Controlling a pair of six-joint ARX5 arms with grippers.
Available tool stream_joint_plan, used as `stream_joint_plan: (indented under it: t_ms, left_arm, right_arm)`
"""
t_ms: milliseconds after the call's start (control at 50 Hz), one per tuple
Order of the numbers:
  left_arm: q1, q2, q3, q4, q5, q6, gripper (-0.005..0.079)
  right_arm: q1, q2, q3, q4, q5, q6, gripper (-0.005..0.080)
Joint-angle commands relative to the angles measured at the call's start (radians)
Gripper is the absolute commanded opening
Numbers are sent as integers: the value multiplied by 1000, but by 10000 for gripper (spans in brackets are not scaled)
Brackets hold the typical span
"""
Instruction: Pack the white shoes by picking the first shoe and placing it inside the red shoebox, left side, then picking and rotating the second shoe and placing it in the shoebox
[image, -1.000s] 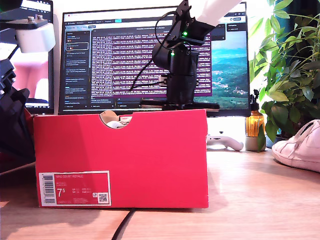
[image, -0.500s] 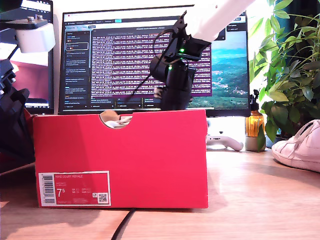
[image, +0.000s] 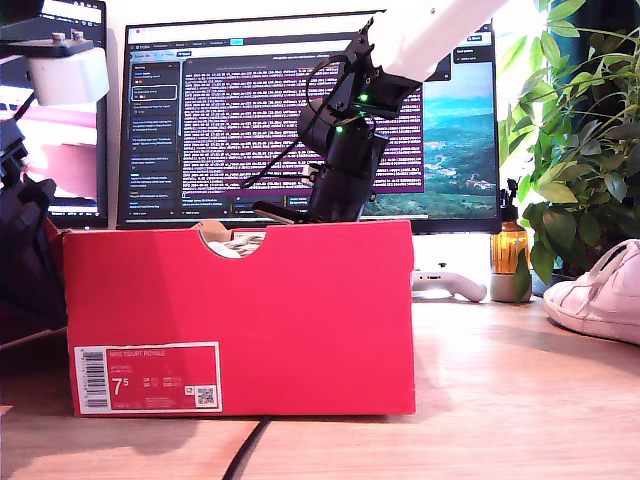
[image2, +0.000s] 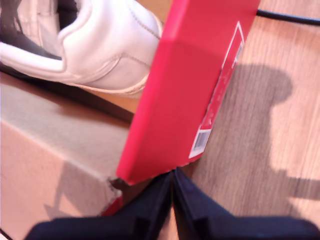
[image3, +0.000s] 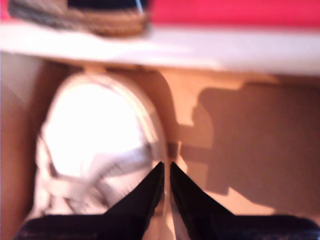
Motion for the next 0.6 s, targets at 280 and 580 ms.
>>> stream_joint_plan:
  t_ms: [280,580]
  left_arm:
    - [-3,10,10,26,20,-6,-19]
    - [-3,10,10,26,20,-6,-19]
  right_arm:
    - [16,-13,50,-200,90,16,61]
    - [50,-61,342,-401,142,16,61]
